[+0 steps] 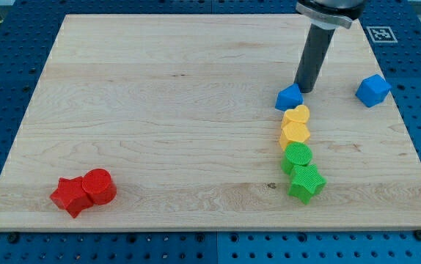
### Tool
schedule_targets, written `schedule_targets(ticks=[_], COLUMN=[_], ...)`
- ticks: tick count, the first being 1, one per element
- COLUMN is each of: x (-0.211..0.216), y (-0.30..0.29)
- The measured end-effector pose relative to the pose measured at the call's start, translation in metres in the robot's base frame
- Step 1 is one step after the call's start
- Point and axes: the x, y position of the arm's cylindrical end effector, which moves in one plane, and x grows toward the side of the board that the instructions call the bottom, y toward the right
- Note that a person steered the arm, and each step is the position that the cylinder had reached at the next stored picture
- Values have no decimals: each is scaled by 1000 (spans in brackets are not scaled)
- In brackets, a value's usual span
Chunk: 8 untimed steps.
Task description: Move the blue cube above the yellow heart
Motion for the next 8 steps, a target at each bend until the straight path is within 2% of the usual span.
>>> schedule_targets(ticks=[3, 5, 6, 8], x=[23, -34, -31, 10], y=[3, -7, -33, -9])
